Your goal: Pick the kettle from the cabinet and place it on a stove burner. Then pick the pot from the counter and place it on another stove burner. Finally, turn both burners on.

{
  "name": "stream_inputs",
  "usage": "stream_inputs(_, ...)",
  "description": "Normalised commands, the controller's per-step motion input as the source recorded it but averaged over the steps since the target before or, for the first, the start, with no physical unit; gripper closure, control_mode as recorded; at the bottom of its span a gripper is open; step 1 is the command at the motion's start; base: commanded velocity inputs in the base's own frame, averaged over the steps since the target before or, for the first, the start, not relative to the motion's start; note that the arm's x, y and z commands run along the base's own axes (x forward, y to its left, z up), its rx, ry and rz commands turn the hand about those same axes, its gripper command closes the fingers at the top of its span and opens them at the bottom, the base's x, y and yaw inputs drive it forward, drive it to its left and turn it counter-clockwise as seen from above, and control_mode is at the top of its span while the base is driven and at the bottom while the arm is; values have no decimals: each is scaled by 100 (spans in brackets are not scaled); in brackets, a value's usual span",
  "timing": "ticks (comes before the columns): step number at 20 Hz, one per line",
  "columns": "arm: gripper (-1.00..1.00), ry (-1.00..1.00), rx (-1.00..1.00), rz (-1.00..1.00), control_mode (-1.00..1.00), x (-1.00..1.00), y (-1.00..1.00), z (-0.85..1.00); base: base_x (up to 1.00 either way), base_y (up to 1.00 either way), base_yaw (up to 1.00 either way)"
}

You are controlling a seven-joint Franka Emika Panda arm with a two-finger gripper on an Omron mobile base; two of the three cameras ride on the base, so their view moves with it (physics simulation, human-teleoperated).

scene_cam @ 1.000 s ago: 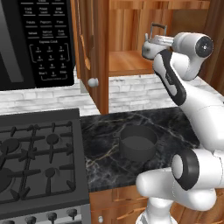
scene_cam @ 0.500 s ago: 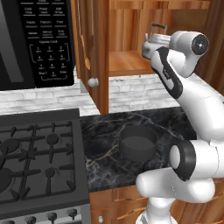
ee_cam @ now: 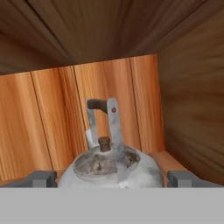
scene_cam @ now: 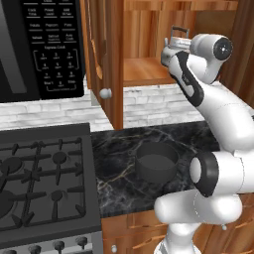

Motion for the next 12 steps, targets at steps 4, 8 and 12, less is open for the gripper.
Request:
stream_inputs(4, -100, -1, 0, 0, -100, 19, -10, 0, 0, 0, 0)
stream_inputs(8, -100, -1, 0, 0, -100, 19, -9, 0, 0, 0, 0)
stream_inputs(12, -100, 0, 0, 0, -100, 19, -6, 0, 0, 0, 0)
